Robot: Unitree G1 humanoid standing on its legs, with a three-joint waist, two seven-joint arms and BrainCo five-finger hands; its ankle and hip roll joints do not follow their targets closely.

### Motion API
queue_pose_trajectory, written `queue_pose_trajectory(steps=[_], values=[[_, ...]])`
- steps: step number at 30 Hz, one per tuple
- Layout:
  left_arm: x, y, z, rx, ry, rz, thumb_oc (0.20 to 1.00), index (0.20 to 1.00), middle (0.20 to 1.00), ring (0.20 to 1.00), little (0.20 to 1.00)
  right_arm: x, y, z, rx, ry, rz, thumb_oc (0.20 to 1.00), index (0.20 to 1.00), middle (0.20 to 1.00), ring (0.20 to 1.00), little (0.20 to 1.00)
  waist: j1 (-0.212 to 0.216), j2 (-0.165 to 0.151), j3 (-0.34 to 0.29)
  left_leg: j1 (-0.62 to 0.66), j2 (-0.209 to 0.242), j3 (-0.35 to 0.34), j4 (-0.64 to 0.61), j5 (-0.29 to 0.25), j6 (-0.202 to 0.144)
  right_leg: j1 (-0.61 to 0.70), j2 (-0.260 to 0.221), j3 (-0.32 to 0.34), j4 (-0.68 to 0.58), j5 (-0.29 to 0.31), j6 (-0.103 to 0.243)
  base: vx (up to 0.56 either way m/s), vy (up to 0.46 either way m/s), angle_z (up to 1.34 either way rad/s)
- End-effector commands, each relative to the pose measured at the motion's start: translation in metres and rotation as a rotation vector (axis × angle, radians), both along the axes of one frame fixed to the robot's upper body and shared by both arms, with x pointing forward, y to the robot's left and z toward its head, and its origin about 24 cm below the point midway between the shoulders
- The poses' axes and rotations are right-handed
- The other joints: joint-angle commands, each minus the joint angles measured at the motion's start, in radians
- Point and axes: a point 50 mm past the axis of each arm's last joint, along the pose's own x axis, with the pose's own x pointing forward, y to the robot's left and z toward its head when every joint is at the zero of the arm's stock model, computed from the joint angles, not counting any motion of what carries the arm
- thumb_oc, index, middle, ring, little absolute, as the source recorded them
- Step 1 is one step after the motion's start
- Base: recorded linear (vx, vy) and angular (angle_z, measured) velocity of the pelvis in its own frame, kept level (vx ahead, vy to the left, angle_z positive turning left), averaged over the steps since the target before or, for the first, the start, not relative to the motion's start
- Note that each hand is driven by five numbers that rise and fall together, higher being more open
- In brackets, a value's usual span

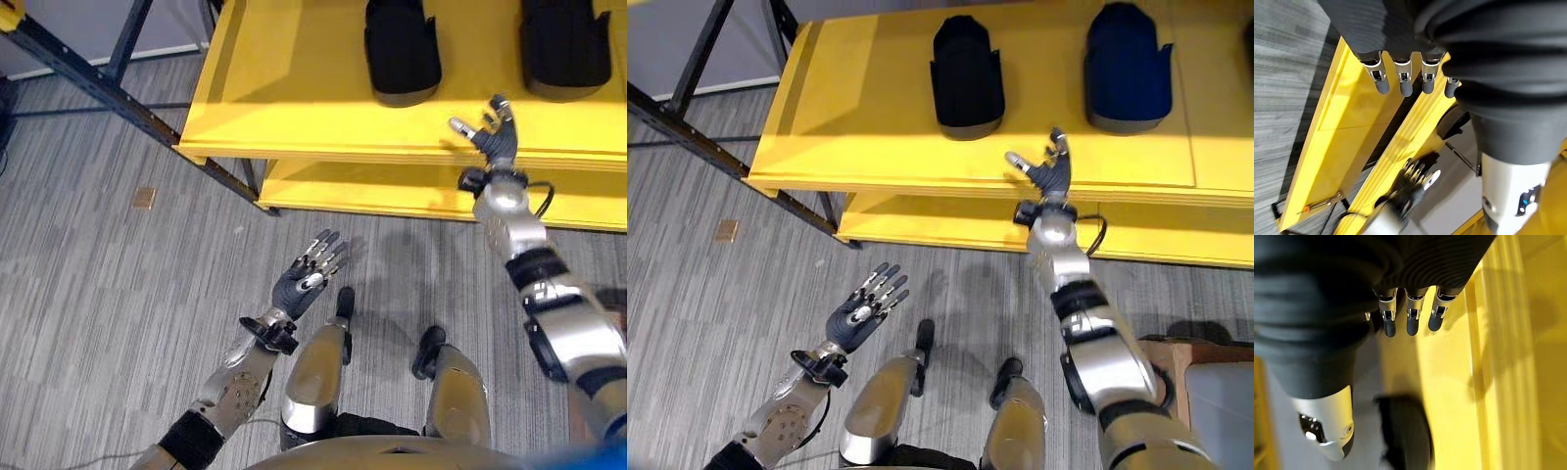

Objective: Move parts from the plastic box to the shelf.

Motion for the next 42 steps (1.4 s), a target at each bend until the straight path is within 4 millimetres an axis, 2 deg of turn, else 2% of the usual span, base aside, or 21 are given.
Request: queue_pose_trajectory(steps=[1, 2, 3, 5, 6, 8, 14, 17, 18, 20, 22, 24, 25, 26, 27, 29, 31, 34, 36, 39, 42], values=[[-0.009, 0.008, 0.009, -0.034, -0.117, 0.073, 1.0, 1.0, 1.0, 1.0, 1.0, -0.016, 0.025, 0.001, 0.043, -0.064, 0.196, 1.0, 1.0, 1.0, 1.0, 1.0, -0.024, -0.064, -0.056, 0.035, 0.051, 0.027, -0.039, 0.024, -0.001, 0.079, 0.019, 0.009, -0.147, 0.119, 0.001, 0.07, 0.082, -0.21], [-0.018, 0.018, 0.006, -0.048, -0.135, 0.14, 1.0, 1.0, 1.0, 1.0, 1.0, -0.057, 0.032, -0.039, 0.086, 0.009, 0.292, 1.0, 1.0, 1.0, 1.0, 1.0, -0.053, -0.086, -0.097, 0.056, 0.068, 0.035, -0.079, 0.047, -0.007, 0.105, 0.025, 0.017, -0.189, 0.133, 0.01, 0.07, 0.112, -0.22], [-0.022, 0.023, 0.005, -0.053, -0.144, 0.177, 1.0, 1.0, 1.0, 1.0, 1.0, -0.078, 0.034, -0.058, 0.104, 0.07, 0.336, 1.0, 1.0, 1.0, 1.0, 1.0, -0.071, -0.099, -0.126, 0.063, 0.076, 0.045, -0.09, 0.055, -0.01, 0.118, 0.025, 0.02, -0.211, 0.143, 0.018, 0.06, 0.124, -0.15], [-0.025, 0.027, 0.004, -0.031, -0.147, 0.199, 1.0, 1.0, 1.0, 1.0, 1.0, -0.095, 0.035, -0.076, 0.157, 0.171, 0.381, 1.0, 1.0, 1.0, 1.0, 1.0, -0.084, -0.111, -0.15, 0.072, 0.077, 0.052, -0.091, 0.054, -0.01, 0.132, 0.024, 0.022, -0.232, 0.152, 0.024, 0.03, 0.078, -0.19], [-0.027, 0.03, 0.003, -0.019, -0.141, 0.204, 1.0, 1.0, 1.0, 1.0, 1.0, -0.108, 0.037, -0.095, 0.199, 0.276, 0.433, 1.0, 1.0, 1.0, 1.0, 1.0, -0.093, -0.121, -0.171, 0.082, 0.076, 0.061, -0.091, 0.049, -0.008, 0.145, 0.024, 0.026, -0.25, 0.159, 0.028, 0.02, 0.066, -0.21], [-0.031, 0.029, -0.002, -0.023, -0.1, 0.181, 1.0, 1.0, 1.0, 1.0, 1.0, -0.122, 0.038, -0.104, 0.167, 0.297, 0.482, 1.0, 1.0, 1.0, 1.0, 1.0, -0.102, -0.134, -0.198, 0.101, 0.074, 0.076, -0.092, 0.039, -0.006, 0.164, 0.024, 0.028, -0.273, 0.168, 0.036, 0.01, 0.105, -0.15], [-0.027, 0.016, 0.0, -0.011, -0.137, 0.009, 1.0, 1.0, 1.0, 1.0, 1.0, -0.127, 0.037, -0.106, 0.208, 0.33, 0.526, 1.0, 1.0, 1.0, 1.0, 1.0, -0.118, -0.167, -0.258, 0.163, 0.046, 0.128, -0.131, 0.006, 0.015, 0.205, 0.008, 0.029, -0.353, 0.219, 0.076, -0.03, 0.163, -0.17], [-0.019, 0.005, 0.005, -0.022, -0.18, -0.077, 1.0, 1.0, 1.0, 1.0, 1.0, -0.127, 0.03, -0.111, 0.187, 0.348, 0.438, 1.0, 1.0, 1.0, 1.0, 1.0, -0.143, -0.191, -0.277, 0.196, 0.028, 0.19, -0.164, -0.012, 0.033, 0.201, -0.027, 0.026, -0.403, 0.288, 0.13, -0.12, 0.277, -0.35], [-0.016, 0.002, 0.009, 0.007, -0.227, -0.1, 1.0, 1.0, 1.0, 1.0, 1.0, -0.128, 0.023, -0.116, 0.207, 0.368, 0.353, 1.0, 1.0, 1.0, 1.0, 1.0, -0.157, -0.206, -0.273, 0.207, 0.027, 0.227, -0.179, -0.015, 0.035, 0.187, -0.042, 0.025, -0.438, 0.341, 0.165, -0.18, 0.083, -0.39], [-0.012, 0.004, 0.01, 0.038, -0.233, -0.071, 1.0, 1.0, 1.0, 1.0, 1.0, -0.127, 0.021, -0.128, 0.305, 0.428, 0.256, 1.0, 1.0, 1.0, 1.0, 1.0, -0.165, -0.227, -0.265, 0.219, 0.03, 0.282, -0.187, -0.03, 0.035, 0.145, -0.061, -0.004, -0.431, 0.4, 0.186, -0.16, 0.032, -0.49], [-0.012, 0.005, 0.008, 0.068, -0.231, -0.046, 1.0, 1.0, 1.0, 1.0, 1.0, -0.125, 0.023, -0.143, 0.394, 0.502, 0.144, 1.0, 1.0, 1.0, 1.0, 1.0, -0.163, -0.233, -0.255, 0.252, 0.041, 0.359, -0.191, -0.055, 0.028, 0.126, -0.066, -0.087, -0.375, 0.408, 0.204, -0.12, 0.02, -0.84], [-0.012, 0.008, 0.007, 0.072, -0.227, -0.013, 1.0, 1.0, 1.0, 1.0, 1.0, -0.122, 0.021, -0.148, 0.396, 0.521, 0.063, 1.0, 1.0, 1.0, 1.0, 1.0, -0.153, -0.227, -0.252, 0.248, 0.05, 0.43, -0.178, -0.057, 0.035, 0.111, -0.078, -0.177, -0.294, 0.384, 0.187, -0.17, 0.042, -1.19], [-0.012, 0.009, 0.007, 0.067, -0.225, -0.004, 1.0, 1.0, 1.0, 1.0, 1.0, -0.122, 0.019, -0.149, 0.388, 0.519, 0.046, 1.0, 1.0, 1.0, 1.0, 1.0, -0.151, -0.221, -0.251, 0.244, 0.051, 0.445, -0.172, -0.058, 0.04, 0.11, -0.083, -0.197, -0.27, 0.375, 0.177, -0.15, 0.06, -1.04], [-0.011, 0.011, 0.005, 0.064, -0.222, 0.003, 1.0, 1.0, 1.0, 1.0, 1.0, -0.123, 0.015, -0.151, 0.382, 0.527, -0.003, 1.0, 1.0, 1.0, 1.0, 1.0, -0.145, -0.21, -0.25, 0.234, 0.056, 0.476, -0.16, -0.058, 0.047, 0.109, -0.094, -0.235, -0.215, 0.347, 0.155, -0.11, 0.033, -1.16], [-0.011, 0.013, 0.003, 0.056, -0.214, 0.004, 1.0, 1.0, 1.0, 1.0, 1.0, -0.124, 0.009, -0.154, 0.372, 0.537, -0.068, 1.0, 1.0, 1.0, 1.0, 1.0, -0.142, -0.2, -0.251, 0.224, 0.062, 0.503, -0.146, -0.053, 0.049, 0.124, -0.085, -0.258, -0.19, 0.305, 0.13, -0.07, -0.009, -0.91], [-0.013, 0.015, -0.002, 0.046, -0.199, 0.01, 1.0, 1.0, 1.0, 1.0, 1.0, -0.126, 0.0, -0.159, 0.359, 0.561, -0.129, 1.0, 1.0, 1.0, 1.0, 1.0, -0.141, -0.196, -0.256, 0.223, 0.064, 0.53, -0.138, -0.042, 0.039, 0.167, -0.044, -0.273, -0.244, 0.258, 0.105, 0.04, -0.138, -0.71], [-0.017, 0.015, -0.007, 0.021, -0.181, 0.016, 1.0, 1.0, 1.0, 1.0, 1.0, -0.129, -0.015, -0.165, 0.305, 0.575, -0.254, 1.0, 1.0, 1.0, 1.0, 1.0, -0.156, -0.201, -0.262, 0.234, 0.066, 0.573, -0.122, -0.037, 0.028, 0.221, 0.009, -0.262, -0.341, 0.24, 0.089, 0.13, -0.339, -0.9], [-0.019, 0.013, -0.007, -0.017, -0.187, 0.01, 1.0, 1.0, 1.0, 1.0, 1.0, -0.13, -0.022, -0.165, 0.269, 0.567, -0.315, 1.0, 1.0, 1.0, 1.0, 1.0, -0.166, -0.204, -0.263, 0.24, 0.07, 0.59, -0.117, -0.037, 0.024, 0.238, 0.027, -0.252, -0.37, 0.241, 0.079, 0.12, -0.261, -0.58], [-0.018, 0.012, -0.004, -0.081, -0.199, 0.016, 1.0, 1.0, 1.0, 1.0, 1.0, -0.131, -0.038, -0.163, 0.199, 0.549, -0.407, 1.0, 1.0, 1.0, 1.0, 1.0, -0.192, -0.21, -0.26, 0.243, 0.086, 0.612, -0.095, -0.043, 0.016, 0.255, 0.051, -0.227, -0.408, 0.246, 0.063, 0.19, -0.426, -0.71], [-0.011, 0.004, 0.005, -0.056, -0.242, -0.007, 1.0, 1.0, 1.0, 1.0, 1.0, -0.133, -0.051, -0.155, 0.077, 0.481, -0.464, 1.0, 1.0, 1.0, 1.0, 1.0, -0.23, -0.213, -0.258, 0.234, 0.127, 0.631, -0.042, -0.028, -0.008, 0.256, 0.085, -0.193, -0.434, 0.241, 0.037, 0.19, -0.411, -0.82], [-0.007, -0.003, 0.011, -0.055, -0.26, -0.04, 1.0, 1.0, 1.0, 1.0, 1.0, -0.132, -0.056, -0.15, 0.048, 0.442, -0.469, 1.0, 1.0, 1.0, 1.0, 1.0, -0.25, -0.211, -0.258, 0.227, 0.156, 0.637, -0.009, -0.007, -0.027, 0.253, 0.103, -0.176, -0.443, 0.235, 0.024, 0.13, -0.294, -0.57]])
